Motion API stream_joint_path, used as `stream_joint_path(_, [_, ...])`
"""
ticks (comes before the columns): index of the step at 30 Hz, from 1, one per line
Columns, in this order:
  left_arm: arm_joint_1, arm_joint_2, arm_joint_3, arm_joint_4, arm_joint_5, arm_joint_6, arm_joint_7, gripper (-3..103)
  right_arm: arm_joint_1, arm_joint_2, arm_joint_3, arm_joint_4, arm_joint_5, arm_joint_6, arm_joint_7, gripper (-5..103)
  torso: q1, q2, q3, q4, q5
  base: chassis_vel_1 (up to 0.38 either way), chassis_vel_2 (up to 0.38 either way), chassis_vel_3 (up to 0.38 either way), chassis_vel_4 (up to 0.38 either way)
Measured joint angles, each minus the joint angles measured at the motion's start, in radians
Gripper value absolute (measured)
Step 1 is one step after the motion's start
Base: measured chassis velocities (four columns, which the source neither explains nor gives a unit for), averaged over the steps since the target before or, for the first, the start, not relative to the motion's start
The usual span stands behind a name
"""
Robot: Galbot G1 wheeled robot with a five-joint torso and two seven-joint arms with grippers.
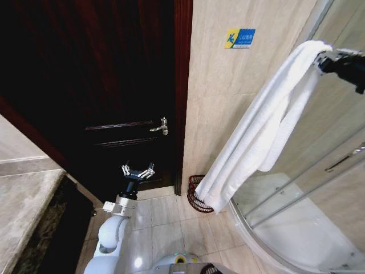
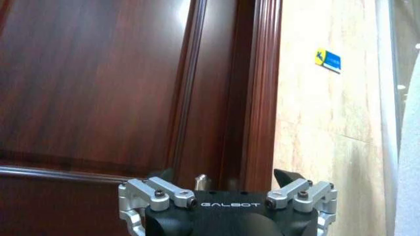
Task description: Discard the used towel into the hamper.
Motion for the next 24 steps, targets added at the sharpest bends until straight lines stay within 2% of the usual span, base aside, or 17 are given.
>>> stream_joint_path(5, [0.005,0.019,-0.005,0.000,-0.009,0.001,0.013,100,0.004,0.059,0.016,0.080,-0.014,-0.033,0.044,4,0.000,0.000,0.000,0.0001,0.0003,0.000,0.000,0.000,0.000])
stream_joint_path(8, [-0.006,0.037,-0.010,0.026,-0.035,-0.014,0.029,100,-0.001,0.161,0.036,0.207,-0.044,-0.088,0.128,4,0.000,0.000,0.000,-0.0001,0.0001,0.000,0.000,0.000,0.000])
stream_joint_path(9, [-0.006,0.037,-0.010,0.026,-0.035,-0.014,0.029,100,-0.001,0.161,0.036,0.207,-0.044,-0.088,0.128,4,0.000,0.000,0.000,-0.0001,0.0001,0.000,0.000,0.000,0.000])
stream_joint_path(12, [-0.014,0.051,-0.010,0.042,-0.065,-0.031,0.044,100,-0.017,0.253,0.039,0.303,-0.081,-0.108,0.179,4,0.000,0.000,0.000,-0.0003,0.0004,0.000,0.000,0.000,0.000])
stream_joint_path(18, [-0.027,0.071,-0.012,0.050,-0.087,-0.037,0.046,100,-0.045,0.335,0.034,0.355,-0.137,-0.126,0.196,4,0.000,0.000,0.000,-0.0001,0.0006,0.000,0.000,0.000,0.000])
stream_joint_path(24, [-0.033,0.077,-0.011,0.047,-0.078,-0.016,0.051,100,-0.049,0.352,0.029,0.358,-0.160,-0.135,0.190,4,0.000,0.000,0.000,0.0000,0.0003,0.000,0.000,0.000,0.000])
